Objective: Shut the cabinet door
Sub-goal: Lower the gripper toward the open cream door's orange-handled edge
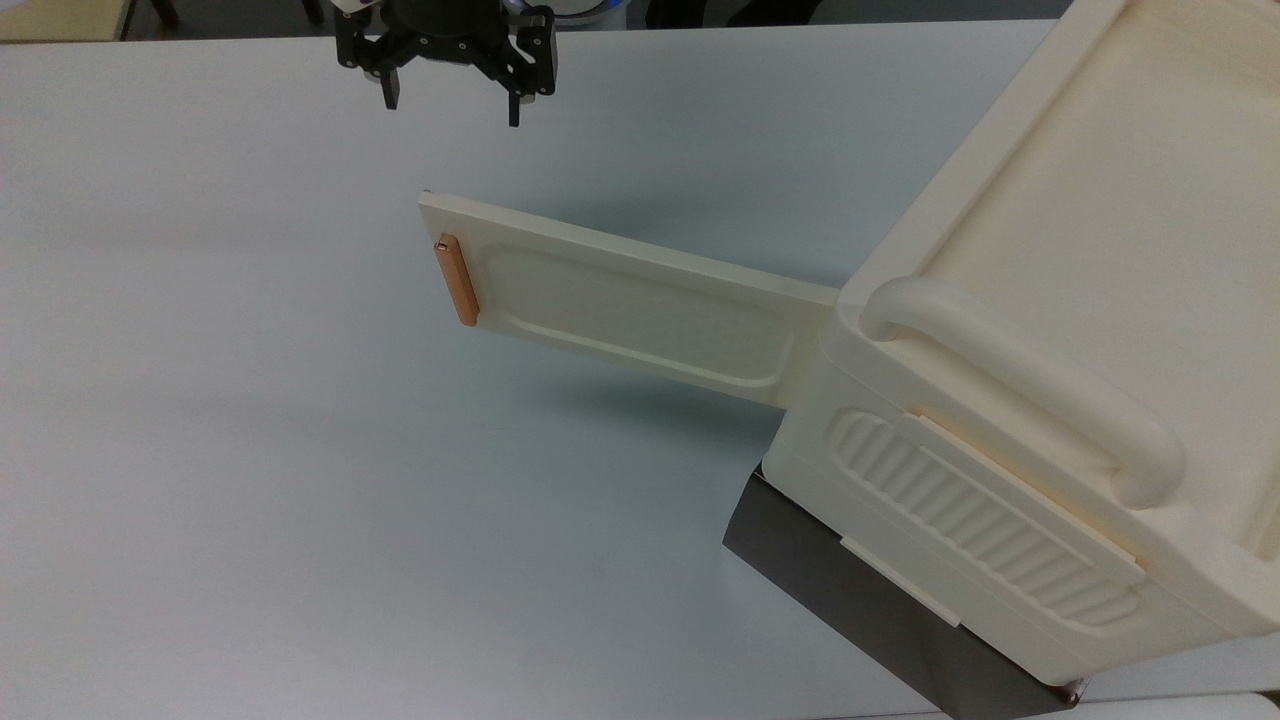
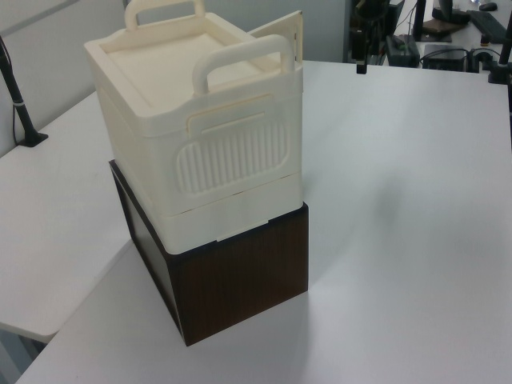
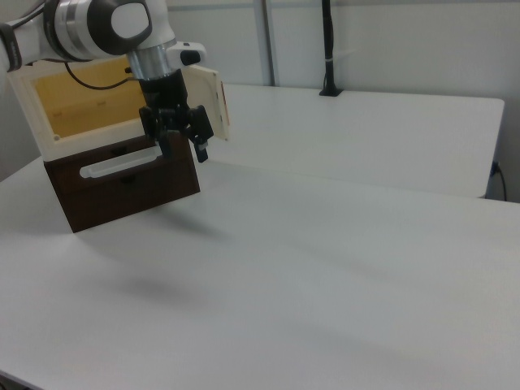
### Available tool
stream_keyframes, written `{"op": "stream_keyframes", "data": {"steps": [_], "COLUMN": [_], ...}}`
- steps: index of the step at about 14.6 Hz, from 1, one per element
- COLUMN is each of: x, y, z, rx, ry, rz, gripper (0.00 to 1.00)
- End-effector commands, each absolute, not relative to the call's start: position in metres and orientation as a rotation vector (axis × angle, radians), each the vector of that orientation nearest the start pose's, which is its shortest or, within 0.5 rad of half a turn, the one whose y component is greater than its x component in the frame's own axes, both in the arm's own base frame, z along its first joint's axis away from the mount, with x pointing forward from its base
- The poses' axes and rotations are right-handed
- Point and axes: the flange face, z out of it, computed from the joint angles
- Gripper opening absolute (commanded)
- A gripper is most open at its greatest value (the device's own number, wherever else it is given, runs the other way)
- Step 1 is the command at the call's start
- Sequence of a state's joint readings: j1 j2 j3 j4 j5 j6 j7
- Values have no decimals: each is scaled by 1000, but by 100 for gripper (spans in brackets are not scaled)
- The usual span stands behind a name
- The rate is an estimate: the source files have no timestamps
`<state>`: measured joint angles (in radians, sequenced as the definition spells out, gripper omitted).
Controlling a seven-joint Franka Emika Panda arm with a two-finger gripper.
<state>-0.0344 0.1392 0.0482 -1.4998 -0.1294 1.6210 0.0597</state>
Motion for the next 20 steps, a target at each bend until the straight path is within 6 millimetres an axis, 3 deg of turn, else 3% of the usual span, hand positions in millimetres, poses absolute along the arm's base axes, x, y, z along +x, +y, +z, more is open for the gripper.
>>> {"op": "stream_keyframes", "data": {"steps": [1,2,3,4,8,11,15,20], "x": [598,598,598,599,599,610,617,629], "y": [-6,-6,-7,-7,-8,-6,-4,6], "z": [585,585,586,586,588,602,641,698], "rx": [-3249,-3249,-3249,-3248,-3245,-3235,-3208,-3101], "ry": [62,64,67,67,70,74,81,63], "rz": [-11,-11,-14,-16,-26,-185,-402,-831], "gripper": [40,17,5,0,0,0,0,0]}}
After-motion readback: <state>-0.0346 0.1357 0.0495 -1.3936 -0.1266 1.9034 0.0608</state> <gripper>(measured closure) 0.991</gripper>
